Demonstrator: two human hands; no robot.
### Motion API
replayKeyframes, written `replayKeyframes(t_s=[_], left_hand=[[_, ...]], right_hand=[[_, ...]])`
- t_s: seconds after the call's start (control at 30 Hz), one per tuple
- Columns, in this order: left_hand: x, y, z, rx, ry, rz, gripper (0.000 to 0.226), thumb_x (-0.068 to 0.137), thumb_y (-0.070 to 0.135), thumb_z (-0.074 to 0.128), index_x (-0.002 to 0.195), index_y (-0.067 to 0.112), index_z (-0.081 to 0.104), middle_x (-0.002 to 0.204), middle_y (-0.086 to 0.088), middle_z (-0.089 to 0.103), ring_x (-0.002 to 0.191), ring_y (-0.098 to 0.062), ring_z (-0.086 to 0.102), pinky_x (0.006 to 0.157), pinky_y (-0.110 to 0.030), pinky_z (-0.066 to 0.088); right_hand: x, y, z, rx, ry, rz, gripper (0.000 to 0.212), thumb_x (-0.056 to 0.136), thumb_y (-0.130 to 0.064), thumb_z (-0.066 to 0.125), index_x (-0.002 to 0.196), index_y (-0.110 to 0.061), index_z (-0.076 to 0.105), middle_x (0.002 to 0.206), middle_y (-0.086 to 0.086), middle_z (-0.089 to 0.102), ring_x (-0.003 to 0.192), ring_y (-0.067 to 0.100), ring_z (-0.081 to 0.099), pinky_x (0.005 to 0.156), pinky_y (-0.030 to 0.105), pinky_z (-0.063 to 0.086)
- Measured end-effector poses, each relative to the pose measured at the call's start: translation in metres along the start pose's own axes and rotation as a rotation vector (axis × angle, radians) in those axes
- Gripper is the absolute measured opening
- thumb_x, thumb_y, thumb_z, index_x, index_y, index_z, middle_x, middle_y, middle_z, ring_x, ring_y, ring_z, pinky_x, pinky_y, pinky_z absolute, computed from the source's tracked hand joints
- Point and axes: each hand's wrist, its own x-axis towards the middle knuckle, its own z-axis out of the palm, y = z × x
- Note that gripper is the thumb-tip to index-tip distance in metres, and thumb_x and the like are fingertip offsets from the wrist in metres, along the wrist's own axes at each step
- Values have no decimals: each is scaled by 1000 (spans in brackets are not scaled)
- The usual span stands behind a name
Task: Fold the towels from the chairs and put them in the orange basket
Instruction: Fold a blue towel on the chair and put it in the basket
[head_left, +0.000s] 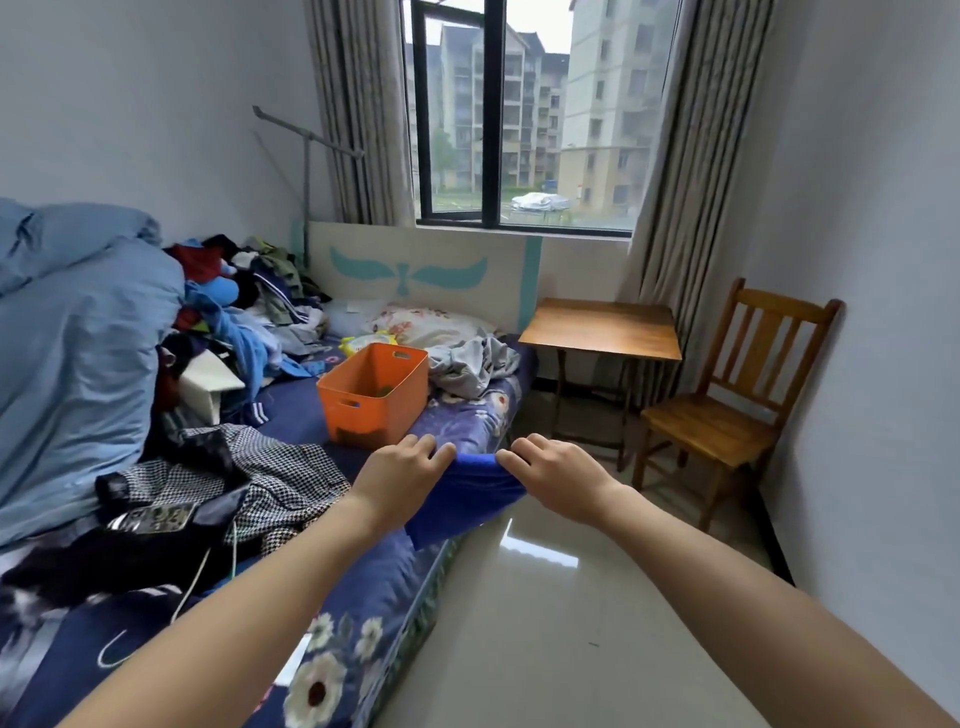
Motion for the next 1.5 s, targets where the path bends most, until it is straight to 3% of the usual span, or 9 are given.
replayKeyframes(t_s=[0.17,0.33,0.67,0.8,0.93,1.1,1.37,1.43,1.5], left_hand=[[53,1,41,-12,6,23,51,52,5,82,91,14,50,64,-3,59,47,-19,54,33,-20,41],[112,7,94,-30,11,-18,60,51,4,81,95,16,43,66,-3,60,49,-19,55,34,-21,43],[167,10,204,-120,-83,-78,54,51,2,77,92,16,43,66,-2,60,50,-19,57,36,-27,47],[182,-11,242,-110,-86,-84,24,69,9,44,91,17,42,64,-1,60,49,-18,56,35,-25,45],[202,-49,291,-115,-150,-114,54,49,3,75,90,17,43,64,0,60,47,-18,55,33,-23,43],[251,-106,353,-116,-227,-209,52,41,1,82,83,16,55,61,-1,58,45,-19,54,31,-20,39],[293,-170,429,-118,-396,-250,43,39,6,85,75,16,64,58,1,57,44,-16,53,29,-20,37],[299,-177,438,-114,-474,-276,40,47,8,84,80,16,63,63,0,57,49,-16,55,32,-22,36],[307,-181,452,-154,-581,-324,29,77,8,64,105,12,56,89,-7,59,76,-24,59,49,-29,40]], right_hand=[[-19,56,38,-36,6,22,27,71,-8,41,98,-12,44,69,3,59,56,19,57,40,24,44],[-35,122,75,26,-35,37,58,54,-6,79,101,-10,47,73,5,62,58,21,59,43,25,46],[-66,194,174,116,-132,51,64,48,-7,83,98,-12,44,65,2,58,51,19,56,37,24,42],[-57,216,219,142,-130,33,64,47,-8,83,98,-12,45,65,2,59,52,19,57,38,24,40],[-31,246,280,118,-86,-39,35,65,-9,58,96,-12,44,66,2,60,53,18,58,39,23,40],[14,300,356,125,-192,-67,71,41,-15,87,99,-12,45,65,1,61,52,18,59,37,21,39],[56,355,457,214,-232,-55,66,48,-12,86,100,-13,44,68,2,62,55,19,60,38,22,41],[62,362,477,238,-243,-60,65,49,-12,85,100,-13,45,72,2,64,58,19,62,41,22,43],[65,369,497,267,-309,-49,64,47,-12,86,99,-12,50,73,2,64,59,19,62,41,22,43]])
